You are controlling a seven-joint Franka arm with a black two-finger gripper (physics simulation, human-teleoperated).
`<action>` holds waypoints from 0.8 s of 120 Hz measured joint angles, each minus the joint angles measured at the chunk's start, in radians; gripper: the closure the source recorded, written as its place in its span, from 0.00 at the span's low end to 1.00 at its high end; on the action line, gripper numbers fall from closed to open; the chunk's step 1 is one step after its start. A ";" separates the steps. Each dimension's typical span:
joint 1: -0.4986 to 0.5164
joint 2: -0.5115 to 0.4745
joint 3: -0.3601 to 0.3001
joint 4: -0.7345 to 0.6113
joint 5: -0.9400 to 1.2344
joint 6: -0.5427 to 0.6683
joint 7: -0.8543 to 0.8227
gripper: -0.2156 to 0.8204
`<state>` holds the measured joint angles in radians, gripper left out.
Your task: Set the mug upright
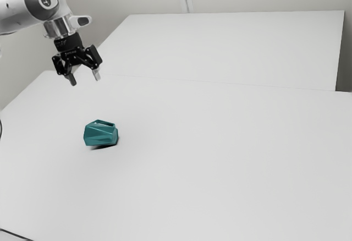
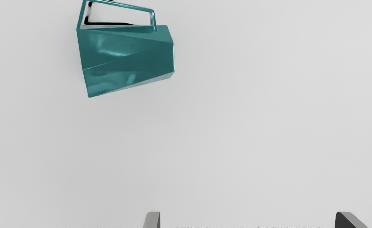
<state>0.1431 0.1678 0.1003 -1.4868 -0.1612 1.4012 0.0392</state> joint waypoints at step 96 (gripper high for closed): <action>0.145 0.229 0.188 -0.102 -0.351 0.031 0.250 0.21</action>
<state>0.2885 0.3973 0.2884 -1.5884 -0.5123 1.4320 0.2888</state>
